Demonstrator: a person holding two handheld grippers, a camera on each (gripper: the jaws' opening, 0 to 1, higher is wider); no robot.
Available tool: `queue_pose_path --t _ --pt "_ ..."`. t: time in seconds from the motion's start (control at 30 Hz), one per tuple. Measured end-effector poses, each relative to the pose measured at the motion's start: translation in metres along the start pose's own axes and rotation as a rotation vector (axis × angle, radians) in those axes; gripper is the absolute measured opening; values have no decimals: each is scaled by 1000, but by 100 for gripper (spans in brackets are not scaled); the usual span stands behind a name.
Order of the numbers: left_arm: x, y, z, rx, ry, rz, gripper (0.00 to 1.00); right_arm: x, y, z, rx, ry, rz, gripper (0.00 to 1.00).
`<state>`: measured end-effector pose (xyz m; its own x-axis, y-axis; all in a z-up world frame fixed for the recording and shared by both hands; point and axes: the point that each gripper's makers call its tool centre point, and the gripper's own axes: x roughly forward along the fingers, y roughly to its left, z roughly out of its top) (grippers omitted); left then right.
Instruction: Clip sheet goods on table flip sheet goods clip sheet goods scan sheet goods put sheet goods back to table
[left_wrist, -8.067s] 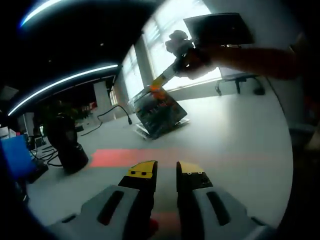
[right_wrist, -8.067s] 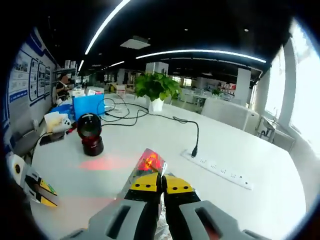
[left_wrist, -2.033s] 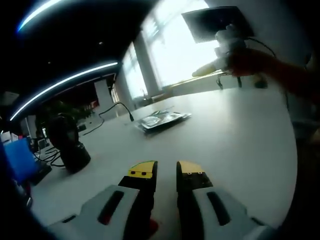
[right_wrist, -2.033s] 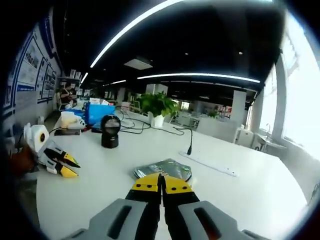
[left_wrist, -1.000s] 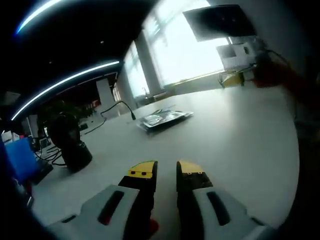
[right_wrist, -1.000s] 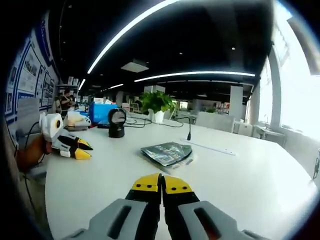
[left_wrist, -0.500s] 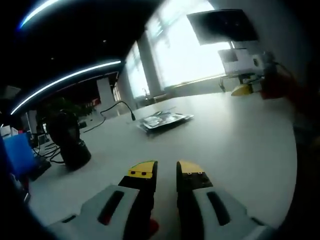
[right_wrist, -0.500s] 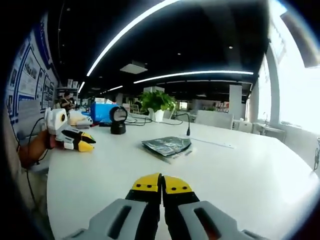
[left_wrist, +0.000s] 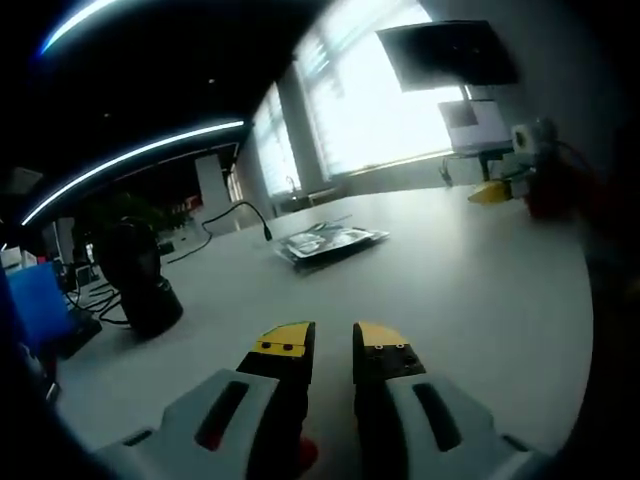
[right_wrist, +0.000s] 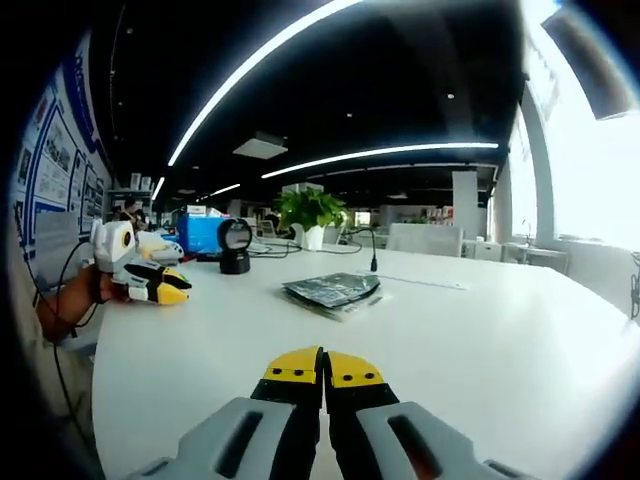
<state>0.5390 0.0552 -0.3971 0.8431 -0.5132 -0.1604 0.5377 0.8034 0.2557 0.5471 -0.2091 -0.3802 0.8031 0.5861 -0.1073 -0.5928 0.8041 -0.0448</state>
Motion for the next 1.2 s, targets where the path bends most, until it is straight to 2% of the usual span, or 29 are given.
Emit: queue_pose_path --t 0.17,0.2,0.6,0.67,0.8,1.03,1.2 --pt "0 1 0 9 1 5 8 0 7 -4 -58 13 -1 0" --pt "0 1 0 14 0 7 8 1 9 -5 -90 21 5 0" --pt "-2 -2 1 30 -8 3 8 0 9 -5 -132 28 -25 0" --pt "-2 -2 1 31 -7 3 8 0 0 -9 -156 56 -88 0" --pt "-2 -3 2 29 -8 2 8 1 8 -9 -180 57 -59 0" --pt "-2 -3 2 31 -5 4 8 0 8 -6 -134 35 -39 0" --pt "-2 -4 2 29 -7 0 8 0 11 -6 -143 36 -34 0"
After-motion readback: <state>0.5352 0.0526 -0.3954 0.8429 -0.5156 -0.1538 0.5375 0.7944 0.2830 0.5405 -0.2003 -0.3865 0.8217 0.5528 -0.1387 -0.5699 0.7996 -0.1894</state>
